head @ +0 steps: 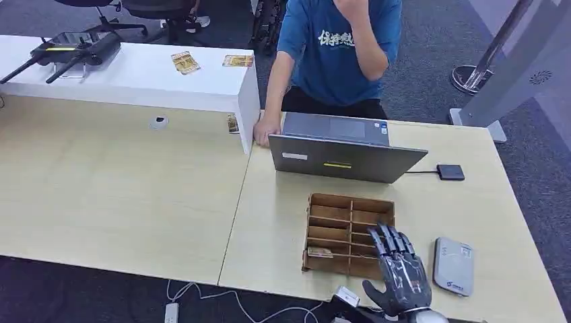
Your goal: Pass the card to the sensor for recognition and then transmit it.
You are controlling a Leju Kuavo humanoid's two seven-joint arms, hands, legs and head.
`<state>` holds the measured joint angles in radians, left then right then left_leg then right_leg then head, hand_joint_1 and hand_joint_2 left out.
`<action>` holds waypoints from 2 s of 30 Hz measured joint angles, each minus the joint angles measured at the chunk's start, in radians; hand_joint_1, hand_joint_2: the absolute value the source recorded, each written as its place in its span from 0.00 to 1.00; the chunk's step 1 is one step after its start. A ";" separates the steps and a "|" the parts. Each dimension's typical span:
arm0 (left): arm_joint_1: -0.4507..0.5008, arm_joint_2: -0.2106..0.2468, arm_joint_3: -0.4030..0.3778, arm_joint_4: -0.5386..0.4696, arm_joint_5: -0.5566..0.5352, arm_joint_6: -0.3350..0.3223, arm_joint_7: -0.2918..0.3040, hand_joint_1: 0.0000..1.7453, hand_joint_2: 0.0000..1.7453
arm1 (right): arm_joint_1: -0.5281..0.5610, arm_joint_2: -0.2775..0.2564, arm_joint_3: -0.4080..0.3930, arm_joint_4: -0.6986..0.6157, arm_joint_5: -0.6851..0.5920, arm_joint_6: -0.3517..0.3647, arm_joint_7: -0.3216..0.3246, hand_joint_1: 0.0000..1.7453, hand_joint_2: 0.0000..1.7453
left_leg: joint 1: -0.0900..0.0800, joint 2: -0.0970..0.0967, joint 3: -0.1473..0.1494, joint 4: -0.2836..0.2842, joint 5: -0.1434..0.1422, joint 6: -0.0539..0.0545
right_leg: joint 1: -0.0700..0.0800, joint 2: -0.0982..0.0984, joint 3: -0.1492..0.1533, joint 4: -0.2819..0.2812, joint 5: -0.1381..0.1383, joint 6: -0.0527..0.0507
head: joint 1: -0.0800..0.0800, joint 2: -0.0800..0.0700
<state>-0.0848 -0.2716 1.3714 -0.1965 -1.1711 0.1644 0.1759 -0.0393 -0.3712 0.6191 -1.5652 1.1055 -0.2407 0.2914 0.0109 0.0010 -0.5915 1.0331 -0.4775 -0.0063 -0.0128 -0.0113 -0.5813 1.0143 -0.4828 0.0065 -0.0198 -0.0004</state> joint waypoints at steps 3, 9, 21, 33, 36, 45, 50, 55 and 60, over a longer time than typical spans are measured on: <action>0.000 0.000 0.000 0.000 0.000 0.000 0.000 0.00 0.00 | 0.007 -0.001 -0.004 -0.006 -0.003 0.000 0.000 0.00 1.00 | 0.000 0.000 0.000 0.000 0.000 0.000 | 0.000 0.000 0.000 0.000 0.000 0.000 | 0.000 0.000; 0.000 0.000 0.000 0.000 -0.002 0.000 0.000 0.00 0.00 | 0.010 -0.003 -0.006 -0.006 0.024 0.019 0.014 0.00 1.00 | 0.000 0.000 0.000 0.000 0.000 0.000 | 0.000 0.000 0.000 0.000 0.000 0.000 | 0.000 0.000; 0.000 0.000 0.000 0.000 0.000 0.000 0.000 0.00 0.00 | 0.011 -0.005 -0.006 -0.003 0.028 0.023 0.019 0.00 1.00 | 0.000 0.000 0.000 0.000 0.000 0.000 | 0.000 0.000 0.000 0.000 0.000 0.000 | 0.000 0.000; 0.000 0.000 0.000 0.000 0.000 0.000 0.000 0.00 0.00 | 0.018 -0.005 -0.007 -0.004 0.027 0.019 0.019 0.00 1.00 | 0.000 0.000 0.000 0.000 0.000 0.000 | 0.000 0.000 0.000 0.000 0.000 0.000 | 0.000 0.000; 0.000 0.000 0.000 0.000 0.000 0.000 0.000 0.00 0.00 | 0.019 -0.005 -0.007 -0.004 0.026 0.019 0.019 0.00 1.00 | 0.000 0.000 0.000 0.000 0.000 0.000 | 0.000 0.000 0.000 0.000 0.000 0.000 | 0.000 0.000; 0.000 0.000 0.000 0.000 -0.001 0.000 0.000 0.00 0.00 | 0.020 -0.005 -0.008 -0.004 0.026 0.018 0.019 0.00 1.00 | 0.000 0.000 0.000 0.000 0.000 0.000 | 0.000 0.000 0.000 0.000 0.000 0.000 | 0.000 0.000; 0.000 0.000 0.000 0.000 -0.001 0.000 0.000 0.00 0.00 | 0.022 -0.005 -0.009 -0.004 0.026 0.018 0.019 0.00 1.00 | 0.000 0.000 0.000 0.000 0.000 0.000 | 0.000 0.000 0.000 0.000 0.000 0.000 | 0.000 0.000; 0.000 0.000 0.000 0.000 -0.001 0.000 0.000 0.00 0.00 | 0.023 -0.005 -0.014 -0.004 0.026 0.018 0.019 0.30 1.00 | 0.000 0.000 0.000 0.000 0.000 0.000 | 0.000 0.000 0.000 0.000 0.000 0.000 | 0.000 0.000; 0.000 0.000 0.000 0.000 -0.002 0.000 0.000 0.00 0.00 | 0.024 -0.005 -0.018 -0.004 0.026 0.017 0.018 0.81 1.00 | 0.000 0.000 0.000 0.000 0.000 0.000 | 0.000 0.000 0.000 0.000 0.000 0.000 | 0.000 0.000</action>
<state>-0.0847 -0.2716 1.3714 -0.1965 -1.1727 0.1648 0.1762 -0.0157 -0.3765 0.6016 -1.5694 1.1318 -0.2235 0.3098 0.0109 0.0011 -0.5914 1.0331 -0.4774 -0.0064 -0.0128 -0.0112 -0.5813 1.0143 -0.4827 0.0064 -0.0198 -0.0004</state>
